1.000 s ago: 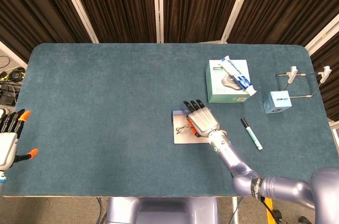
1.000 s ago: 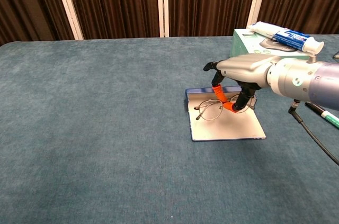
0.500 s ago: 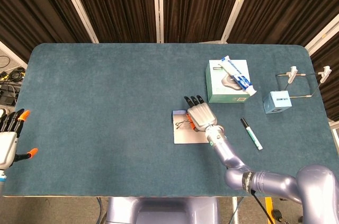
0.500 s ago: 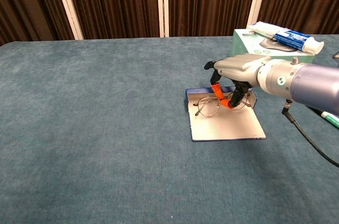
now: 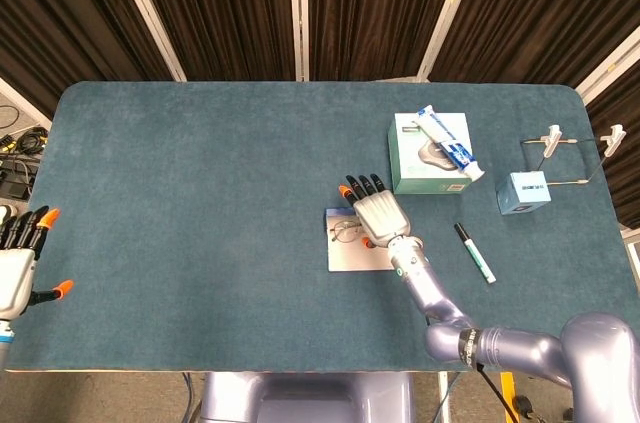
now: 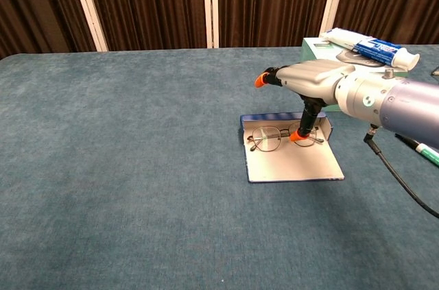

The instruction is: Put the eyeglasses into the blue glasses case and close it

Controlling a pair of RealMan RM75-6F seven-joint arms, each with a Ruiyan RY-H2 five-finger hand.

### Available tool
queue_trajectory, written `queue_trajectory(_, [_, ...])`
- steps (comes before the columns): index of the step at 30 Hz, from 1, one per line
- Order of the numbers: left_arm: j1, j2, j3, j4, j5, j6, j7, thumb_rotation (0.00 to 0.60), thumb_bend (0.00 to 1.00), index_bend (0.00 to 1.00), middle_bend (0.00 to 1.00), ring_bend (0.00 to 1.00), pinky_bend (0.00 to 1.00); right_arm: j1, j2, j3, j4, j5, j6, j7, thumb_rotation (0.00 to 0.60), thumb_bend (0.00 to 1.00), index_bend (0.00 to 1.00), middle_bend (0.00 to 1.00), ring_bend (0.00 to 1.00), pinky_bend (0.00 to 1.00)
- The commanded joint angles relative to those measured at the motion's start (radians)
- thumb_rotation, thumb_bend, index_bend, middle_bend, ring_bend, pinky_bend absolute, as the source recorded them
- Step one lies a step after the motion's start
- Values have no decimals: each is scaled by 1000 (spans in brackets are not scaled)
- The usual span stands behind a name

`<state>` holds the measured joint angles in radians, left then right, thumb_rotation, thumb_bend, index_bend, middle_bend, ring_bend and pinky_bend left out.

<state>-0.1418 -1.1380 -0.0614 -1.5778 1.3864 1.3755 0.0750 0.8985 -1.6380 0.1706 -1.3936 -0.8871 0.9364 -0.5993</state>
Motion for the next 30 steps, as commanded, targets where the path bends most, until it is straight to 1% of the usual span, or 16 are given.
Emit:
queue_trajectory(1, [0, 0, 1, -1, 1, 1, 1, 600, 0, 0, 0, 0, 0, -5, 3, -6, -9, -10, -2, 10, 600, 0, 69, 0, 0, 0])
queue_trajectory(5, [-1, -2, -1, 2, -5, -1, 5, 600, 0, 0, 0, 0, 0, 5, -39, -9, 31, -28, -8, 14, 600, 0, 65, 0, 0, 0])
queue_trajectory(9, [-5, -8, -4, 12, -19, -15, 10, 600, 0, 0, 0, 0, 0, 22, -83, 2, 89, -17, -26, 11, 600, 0, 65, 0, 0, 0])
queue_trajectory(16, [-10, -13, -9, 24, -37, -29, 7, 600, 0, 0, 0, 0, 0, 42, -123, 18, 142, -5, -53, 17, 600, 0, 94, 0, 0, 0])
queue_trajectory(22, [-13, -12, -13, 31, -53, -44, -4, 600, 0, 0, 0, 0, 0, 65, -168, 36, 232, 11, -92, 31, 600, 0, 113, 0, 0, 0])
queue_trajectory(30, [-21, -16, -18, 46, -74, -66, -9, 600, 0, 0, 0, 0, 0, 93, -196, 69, 329, 28, -126, 43, 600, 0, 133, 0, 0, 0])
